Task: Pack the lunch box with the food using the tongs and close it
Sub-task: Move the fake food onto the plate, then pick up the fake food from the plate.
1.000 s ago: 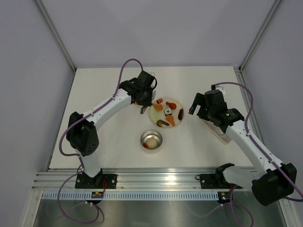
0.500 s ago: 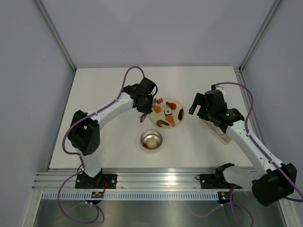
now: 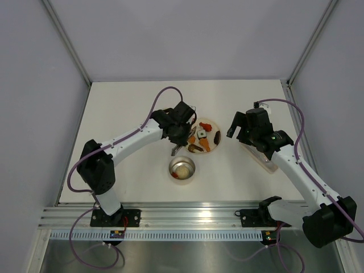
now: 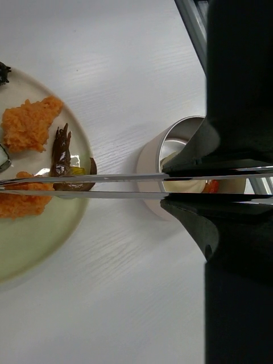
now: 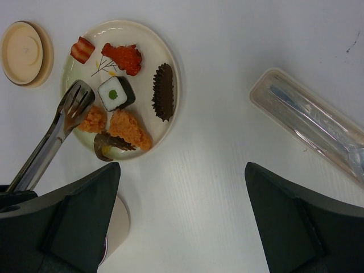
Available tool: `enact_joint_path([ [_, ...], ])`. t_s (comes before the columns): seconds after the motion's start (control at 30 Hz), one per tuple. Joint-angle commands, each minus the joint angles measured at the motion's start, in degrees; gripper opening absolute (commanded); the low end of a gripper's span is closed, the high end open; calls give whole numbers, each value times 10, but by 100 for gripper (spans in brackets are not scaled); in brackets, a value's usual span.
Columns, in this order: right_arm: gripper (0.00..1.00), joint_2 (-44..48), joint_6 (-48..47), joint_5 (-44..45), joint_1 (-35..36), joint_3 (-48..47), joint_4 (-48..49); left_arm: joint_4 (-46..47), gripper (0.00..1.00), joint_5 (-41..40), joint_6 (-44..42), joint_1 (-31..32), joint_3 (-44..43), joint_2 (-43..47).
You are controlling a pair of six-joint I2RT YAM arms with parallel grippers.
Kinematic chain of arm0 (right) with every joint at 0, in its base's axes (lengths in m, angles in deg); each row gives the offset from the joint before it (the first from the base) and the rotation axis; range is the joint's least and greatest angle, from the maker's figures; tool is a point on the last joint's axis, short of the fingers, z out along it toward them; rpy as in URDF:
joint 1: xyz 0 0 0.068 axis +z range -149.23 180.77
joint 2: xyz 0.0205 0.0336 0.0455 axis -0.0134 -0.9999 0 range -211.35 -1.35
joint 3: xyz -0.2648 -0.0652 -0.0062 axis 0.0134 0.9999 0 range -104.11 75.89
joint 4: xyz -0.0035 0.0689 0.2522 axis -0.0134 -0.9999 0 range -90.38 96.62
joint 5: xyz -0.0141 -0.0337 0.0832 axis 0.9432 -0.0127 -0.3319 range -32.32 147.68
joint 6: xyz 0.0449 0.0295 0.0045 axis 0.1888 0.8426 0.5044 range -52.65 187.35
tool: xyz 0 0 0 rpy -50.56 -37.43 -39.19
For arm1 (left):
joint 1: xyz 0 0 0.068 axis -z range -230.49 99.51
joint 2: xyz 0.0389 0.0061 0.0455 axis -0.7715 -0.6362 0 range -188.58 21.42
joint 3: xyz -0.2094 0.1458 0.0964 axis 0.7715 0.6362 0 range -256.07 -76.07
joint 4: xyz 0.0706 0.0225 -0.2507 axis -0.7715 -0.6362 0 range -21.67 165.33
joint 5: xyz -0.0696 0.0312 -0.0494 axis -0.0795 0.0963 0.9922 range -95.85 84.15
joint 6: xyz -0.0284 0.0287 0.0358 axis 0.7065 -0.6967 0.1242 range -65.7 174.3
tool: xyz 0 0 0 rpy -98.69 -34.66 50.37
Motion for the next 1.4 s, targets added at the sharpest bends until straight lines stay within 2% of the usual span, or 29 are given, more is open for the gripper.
enact_joint_path([
  [0.0, 99, 3, 2, -6, 1, 0, 13, -13, 14, -40, 1, -4, -14, 30],
  [0.2, 99, 7, 1, -3, 1, -2, 11, -23, 15, -66, -32, -4, -51, 16],
  [0.63, 99, 16, 1, 4, 1, 0, 3, -5, 32, -68, -78, -29, -120, -32],
  [0.7, 100, 17, 1, 3, 1, 0, 3, -6, 38, -58, -86, -31, -126, -44],
  [0.8, 99, 18, 1, 4, 1, 1, 2, -3, 42, -45, -93, -32, -130, -52],
  [1.37, 99, 19, 0, 4, 1, -1, 2, -9, 46, -84, -115, -33, -165, -95],
])
